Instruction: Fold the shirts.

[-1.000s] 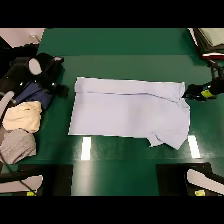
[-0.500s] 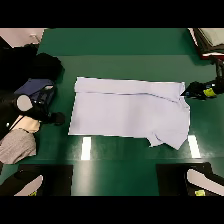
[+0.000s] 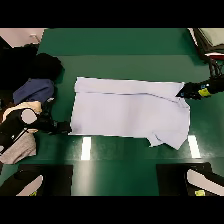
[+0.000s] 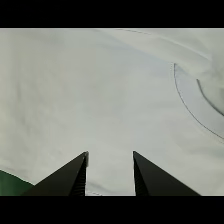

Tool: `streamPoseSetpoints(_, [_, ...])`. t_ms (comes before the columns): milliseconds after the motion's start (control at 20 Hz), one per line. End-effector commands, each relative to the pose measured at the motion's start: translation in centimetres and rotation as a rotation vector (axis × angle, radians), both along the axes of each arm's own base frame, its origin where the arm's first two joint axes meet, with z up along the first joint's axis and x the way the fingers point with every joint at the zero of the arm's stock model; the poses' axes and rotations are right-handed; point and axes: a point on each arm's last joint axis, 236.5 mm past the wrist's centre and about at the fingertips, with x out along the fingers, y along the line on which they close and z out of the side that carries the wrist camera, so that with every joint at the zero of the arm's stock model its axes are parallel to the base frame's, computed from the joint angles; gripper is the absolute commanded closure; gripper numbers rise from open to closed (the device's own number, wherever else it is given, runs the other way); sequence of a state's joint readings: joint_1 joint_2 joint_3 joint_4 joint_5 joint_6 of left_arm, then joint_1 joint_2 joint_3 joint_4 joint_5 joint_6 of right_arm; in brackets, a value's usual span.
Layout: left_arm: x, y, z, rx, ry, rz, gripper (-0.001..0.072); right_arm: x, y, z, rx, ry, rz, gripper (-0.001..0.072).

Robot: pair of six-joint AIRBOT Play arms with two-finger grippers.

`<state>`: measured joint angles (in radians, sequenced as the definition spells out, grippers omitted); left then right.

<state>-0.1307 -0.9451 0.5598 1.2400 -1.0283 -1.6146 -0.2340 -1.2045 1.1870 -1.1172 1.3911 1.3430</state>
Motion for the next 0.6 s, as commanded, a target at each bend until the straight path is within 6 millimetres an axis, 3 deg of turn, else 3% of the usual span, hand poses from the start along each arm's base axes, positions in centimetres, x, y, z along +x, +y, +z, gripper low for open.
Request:
streamPoseSetpoints(0, [0.5, -1.0, -0.2, -0.057, -0.02, 0.05, 0.023, -0.1, 0.1, 0.0, 0.0, 0.001, 0.006, 0.0387])
streamPoseSetpoints(500, [-0.3, -3.0, -1.8, -0.141, 0.091, 0.075, 0.0246, -1.3, 0.2, -0.2, 0.004, 0.048, 0.029, 0.0387])
streamPoseSetpoints(550, [-0.2, -3.1, -1.7, -0.143, 0.089, 0.073, 0.0537, -1.9, 0.0, -0.3, 0.001, 0.067, 0.04, 0.0387])
